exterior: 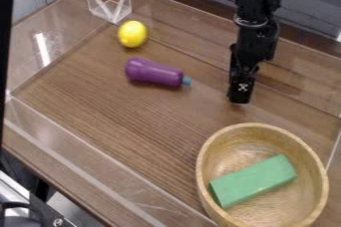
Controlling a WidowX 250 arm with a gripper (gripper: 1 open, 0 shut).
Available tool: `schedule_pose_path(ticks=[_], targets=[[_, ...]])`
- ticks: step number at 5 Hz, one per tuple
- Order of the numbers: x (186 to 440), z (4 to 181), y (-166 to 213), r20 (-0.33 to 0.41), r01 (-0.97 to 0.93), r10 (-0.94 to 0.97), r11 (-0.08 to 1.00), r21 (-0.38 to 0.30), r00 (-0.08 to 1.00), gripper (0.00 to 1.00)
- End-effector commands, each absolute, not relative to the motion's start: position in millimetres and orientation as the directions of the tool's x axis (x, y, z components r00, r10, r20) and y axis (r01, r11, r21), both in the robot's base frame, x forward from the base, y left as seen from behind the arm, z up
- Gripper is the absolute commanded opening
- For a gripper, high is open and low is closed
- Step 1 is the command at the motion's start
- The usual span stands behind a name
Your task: Put the purple eggplant in the brown bowl
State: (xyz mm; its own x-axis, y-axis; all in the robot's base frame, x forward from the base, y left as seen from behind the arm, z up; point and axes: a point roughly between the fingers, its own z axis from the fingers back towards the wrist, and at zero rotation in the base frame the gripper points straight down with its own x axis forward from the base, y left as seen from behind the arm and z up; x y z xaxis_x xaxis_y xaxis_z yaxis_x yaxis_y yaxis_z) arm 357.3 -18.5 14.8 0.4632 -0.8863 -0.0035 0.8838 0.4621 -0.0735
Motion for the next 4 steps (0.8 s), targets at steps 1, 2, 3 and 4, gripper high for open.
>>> schedule_pose_path(ticks=[1, 2, 3, 4], targets=[[363.7, 21.5, -6.3, 0.012, 0.867, -0.868, 0.496, -0.045, 0.497, 1.00], [361.1, 24.7, -4.6, 0.011, 0.859, -0.860, 0.509, -0.056, 0.511, 1.00], [358.3, 26.6, -3.7, 0.012, 0.850, -0.852, 0.522, -0.066, 0.524, 1.00], [355.7, 27.3, -2.8, 0.011, 0.843, -0.845, 0.533, -0.077, 0.535, 1.00]])
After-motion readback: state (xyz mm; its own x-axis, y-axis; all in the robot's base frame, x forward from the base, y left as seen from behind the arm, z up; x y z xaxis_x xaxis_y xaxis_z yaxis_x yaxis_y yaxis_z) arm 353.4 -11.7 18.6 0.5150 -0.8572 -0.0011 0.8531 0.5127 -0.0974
